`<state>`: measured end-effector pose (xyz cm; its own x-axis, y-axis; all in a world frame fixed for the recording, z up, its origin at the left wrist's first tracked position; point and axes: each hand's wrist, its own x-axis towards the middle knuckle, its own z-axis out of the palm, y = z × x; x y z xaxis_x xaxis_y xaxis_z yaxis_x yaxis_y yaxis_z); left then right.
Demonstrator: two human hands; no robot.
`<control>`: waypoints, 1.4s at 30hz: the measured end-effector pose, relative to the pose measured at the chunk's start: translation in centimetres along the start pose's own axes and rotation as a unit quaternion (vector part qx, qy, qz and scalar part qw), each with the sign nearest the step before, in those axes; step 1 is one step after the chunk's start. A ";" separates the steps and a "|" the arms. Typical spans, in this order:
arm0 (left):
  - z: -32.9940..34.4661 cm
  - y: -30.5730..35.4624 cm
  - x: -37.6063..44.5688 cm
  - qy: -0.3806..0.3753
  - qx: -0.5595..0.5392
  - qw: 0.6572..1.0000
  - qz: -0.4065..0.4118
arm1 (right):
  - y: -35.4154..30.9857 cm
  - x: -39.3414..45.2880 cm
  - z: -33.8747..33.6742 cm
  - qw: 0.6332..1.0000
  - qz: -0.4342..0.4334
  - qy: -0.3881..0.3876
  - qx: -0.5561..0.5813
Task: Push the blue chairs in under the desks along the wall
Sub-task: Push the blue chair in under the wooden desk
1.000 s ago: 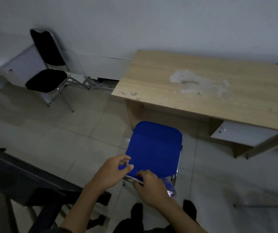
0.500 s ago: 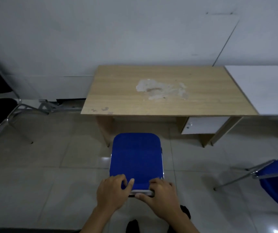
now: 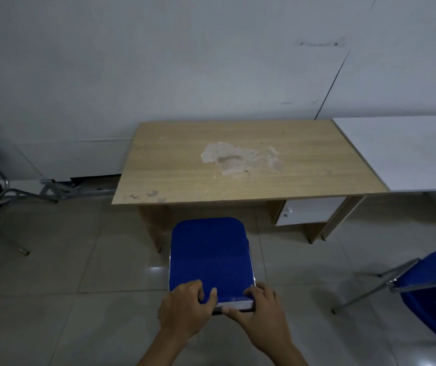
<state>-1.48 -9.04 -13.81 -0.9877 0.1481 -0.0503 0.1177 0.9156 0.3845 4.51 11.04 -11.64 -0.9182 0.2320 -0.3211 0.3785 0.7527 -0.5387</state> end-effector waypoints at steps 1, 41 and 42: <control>0.0 -0.1 0.5 0.000 0.000 1.000 -0.001 | -0.2 0.5 -0.1 1.000 -0.001 -0.005 0.004; -1.1 1.6 10.2 0.023 0.010 1.000 0.008 | -1.6 12.0 -4.0 0.995 -0.008 -0.095 -0.041; -0.9 1.7 10.1 0.030 0.013 0.999 0.009 | -1.4 11.7 -4.1 0.996 -0.011 -0.088 -0.031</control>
<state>-11.34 -6.34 -12.81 -0.9898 0.1423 0.0117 0.1369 0.9225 0.3609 -7.27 15.25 -11.42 -0.8897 0.1073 -0.4438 0.3451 0.7943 -0.4999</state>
